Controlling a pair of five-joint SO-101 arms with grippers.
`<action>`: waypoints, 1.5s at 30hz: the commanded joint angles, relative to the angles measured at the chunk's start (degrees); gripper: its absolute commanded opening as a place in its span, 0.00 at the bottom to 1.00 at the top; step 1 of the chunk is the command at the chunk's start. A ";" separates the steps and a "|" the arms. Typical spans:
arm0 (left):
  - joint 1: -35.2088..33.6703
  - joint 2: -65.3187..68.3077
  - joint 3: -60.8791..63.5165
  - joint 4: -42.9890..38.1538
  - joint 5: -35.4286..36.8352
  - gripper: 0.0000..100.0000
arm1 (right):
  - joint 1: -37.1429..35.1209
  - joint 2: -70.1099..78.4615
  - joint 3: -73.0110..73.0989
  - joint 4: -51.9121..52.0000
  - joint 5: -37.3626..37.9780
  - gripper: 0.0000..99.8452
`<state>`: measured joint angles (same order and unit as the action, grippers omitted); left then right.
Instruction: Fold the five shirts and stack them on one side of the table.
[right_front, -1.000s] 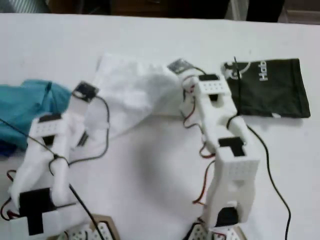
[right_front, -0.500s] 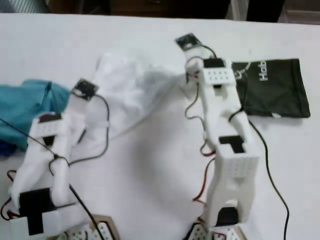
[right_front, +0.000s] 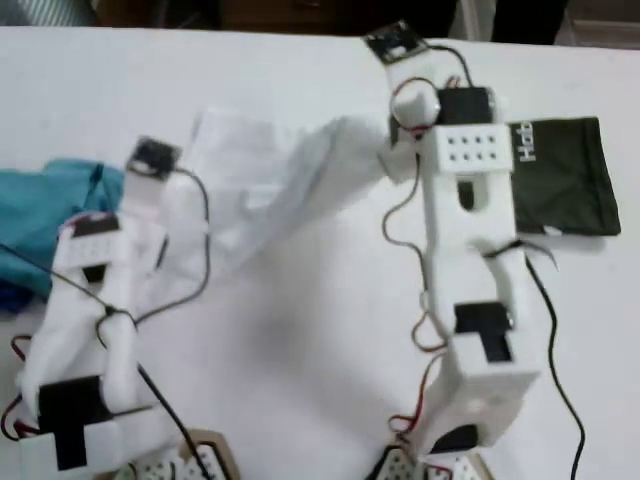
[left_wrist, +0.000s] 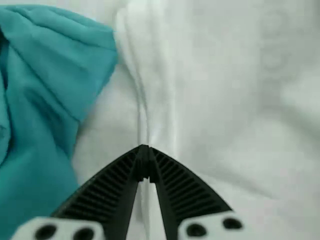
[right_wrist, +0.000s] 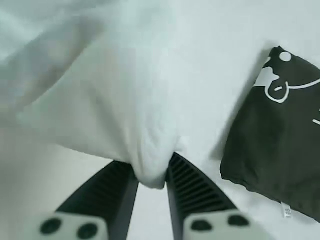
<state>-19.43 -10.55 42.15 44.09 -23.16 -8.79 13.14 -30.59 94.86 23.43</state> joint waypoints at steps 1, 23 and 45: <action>-1.23 -1.58 -4.35 1.14 4.92 0.03 | 0.57 -8.31 -2.20 3.82 0.09 0.02; -0.79 -1.05 -22.46 19.96 9.49 0.03 | 1.27 -36.09 40.26 -23.34 9.85 0.02; 3.43 -1.58 -9.19 18.64 2.81 0.03 | 3.38 1.71 9.14 -9.98 9.85 0.24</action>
<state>-18.90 -10.55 33.36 59.30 -16.75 -4.75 18.68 -17.49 78.15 32.84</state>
